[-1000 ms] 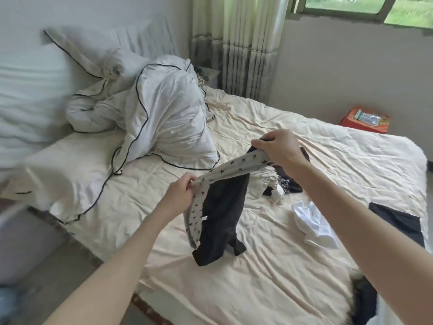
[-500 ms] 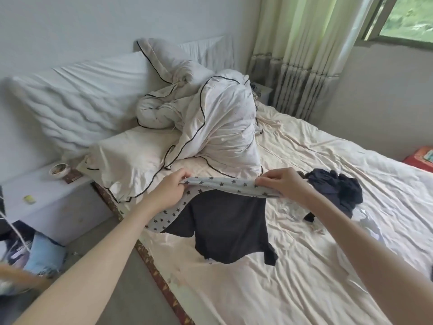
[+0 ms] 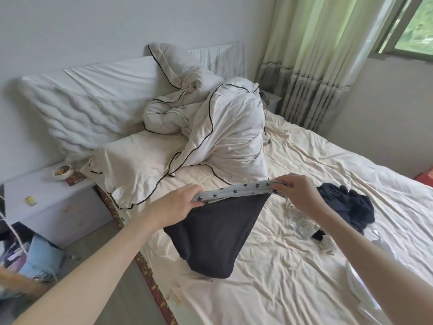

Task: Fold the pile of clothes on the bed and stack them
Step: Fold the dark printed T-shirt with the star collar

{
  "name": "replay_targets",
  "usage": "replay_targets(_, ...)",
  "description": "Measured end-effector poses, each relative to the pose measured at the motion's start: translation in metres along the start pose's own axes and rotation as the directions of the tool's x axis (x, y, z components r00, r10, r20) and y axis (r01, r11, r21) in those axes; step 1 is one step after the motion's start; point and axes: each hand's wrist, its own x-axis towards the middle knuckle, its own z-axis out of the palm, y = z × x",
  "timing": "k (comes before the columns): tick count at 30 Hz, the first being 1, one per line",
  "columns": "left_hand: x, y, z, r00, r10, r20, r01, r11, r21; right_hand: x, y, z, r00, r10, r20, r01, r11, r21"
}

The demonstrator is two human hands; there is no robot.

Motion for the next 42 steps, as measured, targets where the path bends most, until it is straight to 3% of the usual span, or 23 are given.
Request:
replay_targets(5, 0.028, -0.019, -0.007, 0.999, -0.041, 0.014, 0.038, 0.989, 0.142, 0.042, 0.006, 0.011, 1.000, -0.006, 0.019, 0.007, 0.998, -0.059)
replay_targets(9, 0.080, -0.028, -0.041, 0.987, 0.051, -0.155, 0.000, 0.949, 0.315, 0.102, -0.008, 0.016, 0.999, -0.022, -0.041, 0.020, 0.998, -0.052)
replay_targets(13, 0.120, -0.034, -0.081, 0.951, 0.140, -0.274, 0.028, 0.846, 0.532, 0.152, -0.032, 0.005, 0.971, -0.179, -0.156, 0.147, 0.970, -0.195)
replay_targets(19, 0.143, -0.035, -0.120, 0.908, 0.167, -0.384, 0.094, 0.812, 0.576, 0.169, -0.055, -0.013, 0.872, -0.424, -0.243, 0.340, 0.884, -0.320)
replay_targets(24, 0.119, -0.033, -0.084, 0.901, 0.214, -0.377, 0.055, 0.806, 0.589, 0.133, -0.041, -0.005, 0.829, -0.509, -0.231, 0.398, 0.827, -0.396)
replay_targets(28, 0.078, -0.048, -0.003, 0.969, 0.025, -0.245, 0.104, 0.859, 0.502, 0.077, -0.001, 0.029, 0.839, -0.534, -0.109, 0.453, 0.794, -0.405)
replay_targets(32, 0.027, -0.059, 0.094, 0.991, -0.132, -0.013, 0.125, 0.901, 0.414, 0.009, 0.051, 0.078, 0.890, -0.449, 0.079, 0.449, 0.831, -0.329)
replay_targets(34, -0.003, -0.061, 0.142, 0.971, -0.202, 0.129, 0.140, 0.914, 0.380, -0.030, 0.080, 0.103, 0.899, -0.390, 0.200, 0.435, 0.846, -0.307)
replay_targets(37, -0.049, -0.058, 0.207, 0.916, -0.255, 0.309, 0.156, 0.938, 0.310, -0.088, 0.124, 0.136, 0.885, -0.149, 0.440, 0.319, 0.884, -0.342)
replay_targets(42, -0.107, -0.039, 0.284, 0.846, -0.240, 0.477, 0.149, 0.964, 0.220, -0.162, 0.176, 0.167, 0.786, 0.094, 0.611, 0.249, 0.857, -0.452)
